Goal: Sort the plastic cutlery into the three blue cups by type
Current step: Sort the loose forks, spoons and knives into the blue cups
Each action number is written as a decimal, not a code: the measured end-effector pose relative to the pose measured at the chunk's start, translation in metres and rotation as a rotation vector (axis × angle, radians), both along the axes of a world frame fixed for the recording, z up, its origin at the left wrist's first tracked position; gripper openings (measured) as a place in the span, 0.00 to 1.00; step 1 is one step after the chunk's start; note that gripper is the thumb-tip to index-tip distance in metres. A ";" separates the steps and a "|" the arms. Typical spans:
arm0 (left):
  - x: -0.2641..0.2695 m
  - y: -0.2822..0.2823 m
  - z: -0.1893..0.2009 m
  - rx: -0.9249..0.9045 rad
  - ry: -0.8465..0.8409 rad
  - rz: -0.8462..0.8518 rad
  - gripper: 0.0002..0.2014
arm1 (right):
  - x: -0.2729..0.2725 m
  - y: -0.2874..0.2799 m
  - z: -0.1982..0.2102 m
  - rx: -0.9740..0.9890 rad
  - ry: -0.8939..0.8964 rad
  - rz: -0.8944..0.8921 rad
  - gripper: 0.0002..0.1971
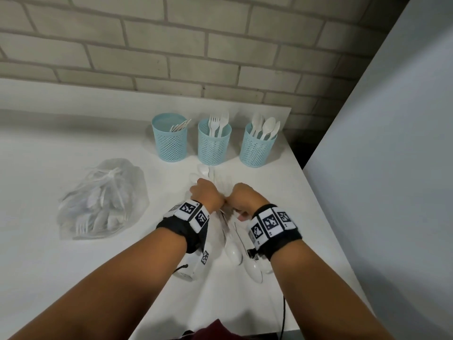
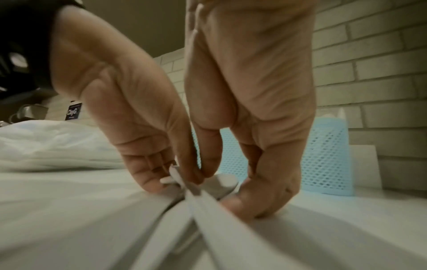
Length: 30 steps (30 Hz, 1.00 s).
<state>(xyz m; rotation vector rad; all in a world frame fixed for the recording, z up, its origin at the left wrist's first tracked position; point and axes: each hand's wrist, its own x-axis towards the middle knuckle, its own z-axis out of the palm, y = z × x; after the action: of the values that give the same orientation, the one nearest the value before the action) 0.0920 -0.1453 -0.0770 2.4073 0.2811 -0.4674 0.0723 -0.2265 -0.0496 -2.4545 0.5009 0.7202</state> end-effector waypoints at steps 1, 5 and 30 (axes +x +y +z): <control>0.000 0.000 -0.001 -0.033 -0.016 0.012 0.34 | 0.002 0.005 -0.003 -0.009 0.009 -0.022 0.12; 0.000 0.005 -0.010 -0.267 -0.033 0.104 0.21 | 0.011 0.010 -0.008 0.074 -0.041 -0.113 0.16; 0.004 0.042 0.020 -0.913 -0.219 0.162 0.12 | 0.020 0.012 0.011 0.569 -0.596 -0.056 0.13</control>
<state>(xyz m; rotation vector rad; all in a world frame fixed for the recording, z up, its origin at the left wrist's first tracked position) 0.0957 -0.1035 -0.0574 1.5090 0.1190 -0.1844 0.0928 -0.2146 -0.0382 -1.9635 0.1048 0.0597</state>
